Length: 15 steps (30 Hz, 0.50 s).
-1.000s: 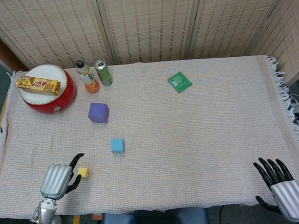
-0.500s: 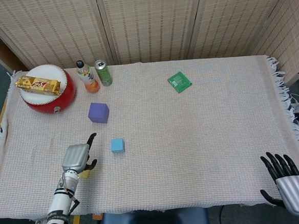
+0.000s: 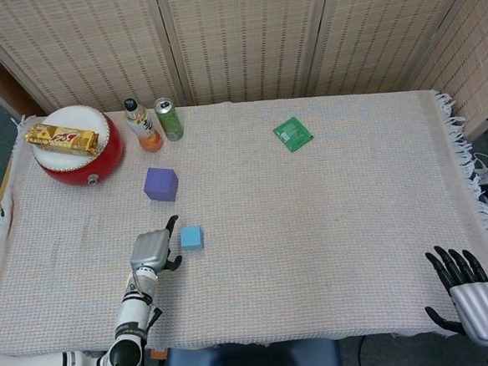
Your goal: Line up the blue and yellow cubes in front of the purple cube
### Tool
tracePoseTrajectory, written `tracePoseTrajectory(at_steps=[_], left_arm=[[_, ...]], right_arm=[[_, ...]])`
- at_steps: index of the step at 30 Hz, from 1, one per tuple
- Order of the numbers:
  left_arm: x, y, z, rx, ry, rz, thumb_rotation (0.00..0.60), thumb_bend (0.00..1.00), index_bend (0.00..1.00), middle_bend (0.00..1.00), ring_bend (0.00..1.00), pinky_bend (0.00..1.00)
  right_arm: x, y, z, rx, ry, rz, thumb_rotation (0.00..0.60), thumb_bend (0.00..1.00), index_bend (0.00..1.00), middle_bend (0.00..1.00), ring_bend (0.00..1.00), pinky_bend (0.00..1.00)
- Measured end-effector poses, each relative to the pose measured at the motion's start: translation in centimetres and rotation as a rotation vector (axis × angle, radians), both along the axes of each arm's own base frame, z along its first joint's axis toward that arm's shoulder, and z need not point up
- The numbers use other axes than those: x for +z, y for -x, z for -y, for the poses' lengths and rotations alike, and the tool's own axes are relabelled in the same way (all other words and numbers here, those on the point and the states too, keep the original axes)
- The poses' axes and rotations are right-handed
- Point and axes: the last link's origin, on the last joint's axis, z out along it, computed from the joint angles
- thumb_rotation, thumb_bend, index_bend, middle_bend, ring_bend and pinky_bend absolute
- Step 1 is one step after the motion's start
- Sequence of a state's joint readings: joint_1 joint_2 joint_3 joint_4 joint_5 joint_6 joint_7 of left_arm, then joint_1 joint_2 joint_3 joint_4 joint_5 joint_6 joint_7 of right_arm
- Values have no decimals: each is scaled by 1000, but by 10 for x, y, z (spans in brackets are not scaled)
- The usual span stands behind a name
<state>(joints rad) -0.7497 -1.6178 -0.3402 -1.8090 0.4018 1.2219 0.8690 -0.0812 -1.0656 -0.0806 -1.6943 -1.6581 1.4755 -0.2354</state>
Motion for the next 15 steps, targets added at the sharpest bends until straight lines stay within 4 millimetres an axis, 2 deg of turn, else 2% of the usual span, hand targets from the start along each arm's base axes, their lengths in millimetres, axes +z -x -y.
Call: tracePoseTrajectory(at_steps=[9,15], left_arm=[[-20,-5,-3,-9,-16,-55,600,368,51,1000,1000,1000],[-28,-10,-3,-22,-17,-44,600,370,121,1000,1000,1000]], right_arm=[[2,1,-1,-13,-7,2,461,25,0,0,0,0],[1,1,-1,-19,-20,0,461,24,0,0,0,0]])
